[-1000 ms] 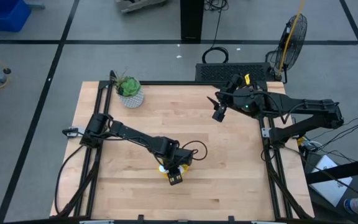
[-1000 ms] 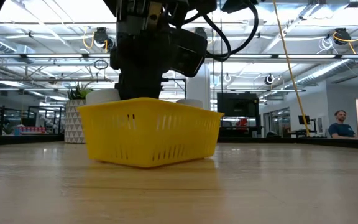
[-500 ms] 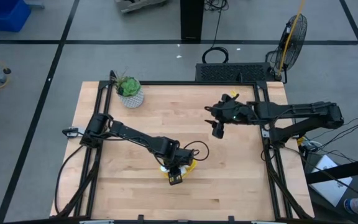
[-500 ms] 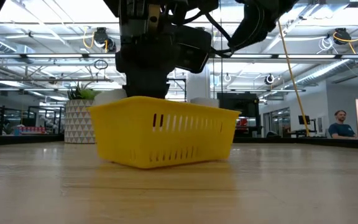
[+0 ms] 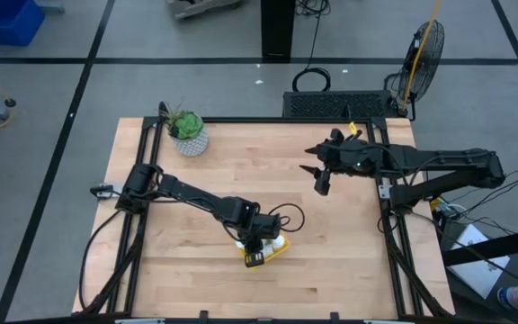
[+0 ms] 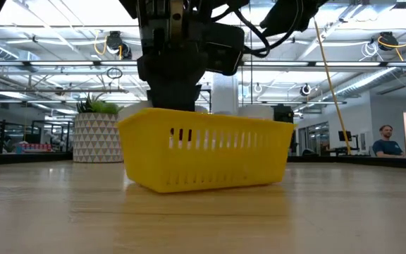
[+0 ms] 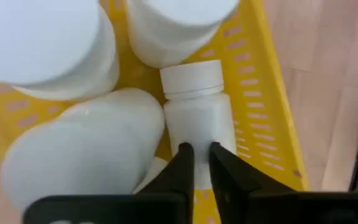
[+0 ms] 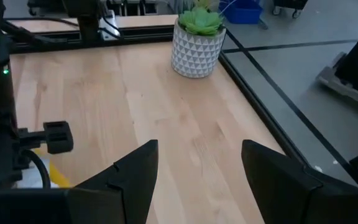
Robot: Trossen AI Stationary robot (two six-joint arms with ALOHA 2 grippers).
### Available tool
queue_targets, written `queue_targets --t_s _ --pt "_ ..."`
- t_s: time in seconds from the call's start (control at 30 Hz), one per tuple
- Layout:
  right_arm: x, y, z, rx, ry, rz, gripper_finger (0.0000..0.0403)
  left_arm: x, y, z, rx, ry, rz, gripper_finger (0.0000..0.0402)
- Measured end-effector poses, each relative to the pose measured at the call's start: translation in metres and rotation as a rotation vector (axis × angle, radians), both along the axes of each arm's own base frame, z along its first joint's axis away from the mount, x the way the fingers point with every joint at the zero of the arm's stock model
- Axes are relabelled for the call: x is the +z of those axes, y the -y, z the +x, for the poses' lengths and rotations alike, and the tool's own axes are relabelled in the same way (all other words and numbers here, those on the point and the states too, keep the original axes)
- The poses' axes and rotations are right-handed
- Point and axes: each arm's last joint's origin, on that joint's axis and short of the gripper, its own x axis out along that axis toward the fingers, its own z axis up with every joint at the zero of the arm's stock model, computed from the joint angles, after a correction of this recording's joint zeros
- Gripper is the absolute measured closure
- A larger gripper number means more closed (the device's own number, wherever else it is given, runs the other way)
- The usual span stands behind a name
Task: Pick and place pill bottles into a basket
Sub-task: Adjust the white medicine bottle in the yellow bin
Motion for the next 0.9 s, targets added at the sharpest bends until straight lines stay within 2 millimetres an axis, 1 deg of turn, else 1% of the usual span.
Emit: queue_targets --t_s 0.1,0.13,0.23,0.37,0.53,0.6,0.9 --pt "0.0004 0.0000 -0.0008 -0.001 0.001 0.001 0.0179 0.0021 -0.0001 -0.0003 -0.014 0.020 0.019 0.0394" --pt "0.0000 0.0000 -0.0009 -0.001 -0.004 0.001 0.0179 0.0009 -0.0001 0.0003 -0.020 0.022 0.022 0.0398" --pt "-0.0002 0.0001 -0.0007 -0.001 -0.005 0.001 0.0179 0.0045 -0.0005 -0.0001 -0.017 0.029 0.012 0.0392" --pt "-0.0003 0.0001 -0.0008 -0.001 -0.005 0.001 0.0179 0.0045 -0.0008 -0.0005 -0.017 0.026 0.013 0.0385" --pt "-0.0006 0.0001 -0.0006 -0.001 -0.008 0.001 0.0179 0.0048 -0.0011 -0.0001 -0.012 0.027 0.007 0.0398" --pt "-0.0011 0.0001 0.0000 -0.001 -0.010 0.001 0.0179 0.0050 -0.0019 0.0002 -0.004 0.024 0.000 0.0394" --pt "-0.0011 0.0001 0.0001 0.000 -0.011 -0.001 0.0179 0.0057 -0.0018 0.0001 -0.010 0.021 -0.021 0.0345"
